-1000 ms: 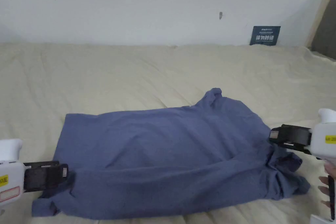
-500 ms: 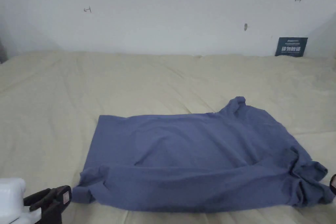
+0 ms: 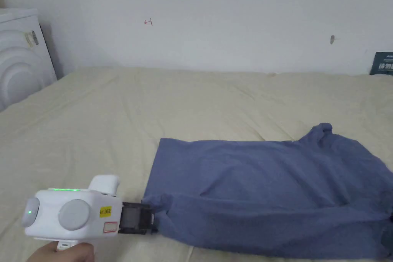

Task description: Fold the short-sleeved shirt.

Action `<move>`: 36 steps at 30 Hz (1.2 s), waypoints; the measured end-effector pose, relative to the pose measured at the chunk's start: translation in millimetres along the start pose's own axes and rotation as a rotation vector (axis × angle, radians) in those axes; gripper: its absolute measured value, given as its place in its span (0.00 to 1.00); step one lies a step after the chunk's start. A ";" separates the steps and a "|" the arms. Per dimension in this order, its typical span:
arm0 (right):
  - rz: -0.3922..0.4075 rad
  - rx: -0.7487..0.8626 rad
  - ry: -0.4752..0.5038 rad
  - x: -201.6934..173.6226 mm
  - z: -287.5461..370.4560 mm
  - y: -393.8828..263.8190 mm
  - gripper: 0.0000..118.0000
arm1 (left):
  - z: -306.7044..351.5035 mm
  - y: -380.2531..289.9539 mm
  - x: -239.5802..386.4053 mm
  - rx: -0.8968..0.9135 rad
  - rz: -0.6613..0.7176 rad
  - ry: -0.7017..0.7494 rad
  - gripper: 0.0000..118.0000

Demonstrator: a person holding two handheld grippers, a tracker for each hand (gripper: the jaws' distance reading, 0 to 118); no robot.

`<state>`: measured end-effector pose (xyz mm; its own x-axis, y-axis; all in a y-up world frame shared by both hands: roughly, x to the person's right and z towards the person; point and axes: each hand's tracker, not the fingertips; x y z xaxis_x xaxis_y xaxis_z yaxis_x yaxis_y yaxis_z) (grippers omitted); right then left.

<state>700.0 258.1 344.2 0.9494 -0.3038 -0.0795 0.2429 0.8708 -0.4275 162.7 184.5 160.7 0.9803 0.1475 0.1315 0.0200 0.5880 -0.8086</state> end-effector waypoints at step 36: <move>-0.330 -0.562 -0.185 163.8 -121.3 47.1 0.80 | 14.3 17.0 50.4 -0.008 -0.222 0.049 0.07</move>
<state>842.8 202.5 201.8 0.8737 -0.4046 0.2702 0.4335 0.3953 -0.8098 209.7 213.3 161.7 0.9600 -0.0243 0.2788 0.2379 0.5952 -0.7675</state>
